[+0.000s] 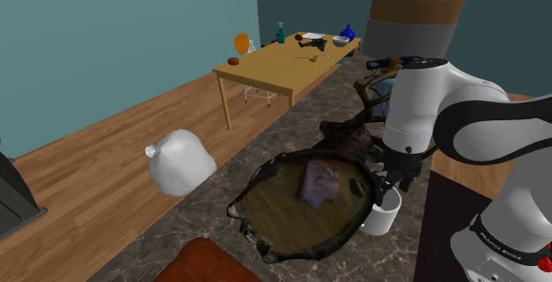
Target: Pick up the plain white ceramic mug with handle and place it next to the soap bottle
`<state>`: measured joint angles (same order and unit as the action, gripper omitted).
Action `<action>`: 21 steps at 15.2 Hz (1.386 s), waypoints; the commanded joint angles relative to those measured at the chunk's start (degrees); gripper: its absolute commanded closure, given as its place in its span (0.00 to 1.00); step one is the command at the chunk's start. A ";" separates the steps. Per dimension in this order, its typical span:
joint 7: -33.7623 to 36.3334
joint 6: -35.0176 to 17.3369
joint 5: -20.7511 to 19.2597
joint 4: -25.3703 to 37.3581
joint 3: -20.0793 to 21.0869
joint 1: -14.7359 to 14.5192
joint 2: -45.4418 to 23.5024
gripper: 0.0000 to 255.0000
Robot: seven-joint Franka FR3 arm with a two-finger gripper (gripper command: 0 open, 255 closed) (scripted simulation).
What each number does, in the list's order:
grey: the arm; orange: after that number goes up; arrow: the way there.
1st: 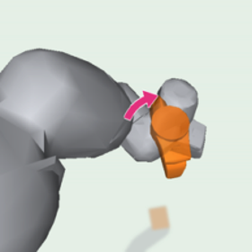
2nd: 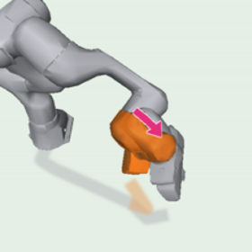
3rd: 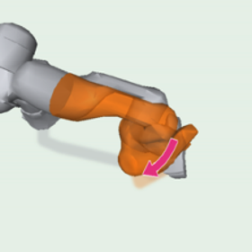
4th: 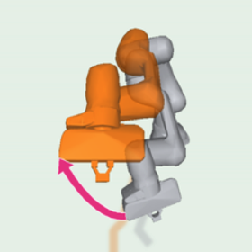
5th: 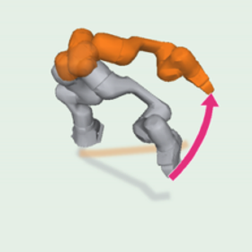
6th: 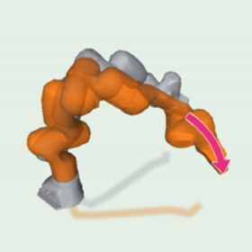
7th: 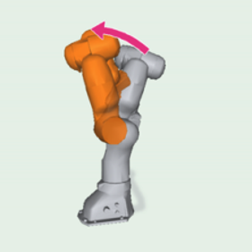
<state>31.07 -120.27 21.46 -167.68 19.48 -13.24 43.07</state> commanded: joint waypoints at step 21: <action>0.70 7.17 -1.77 3.58 -1.52 0.52 3.67 1.00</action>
<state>31.75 -113.85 19.84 -164.66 18.24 -12.79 46.15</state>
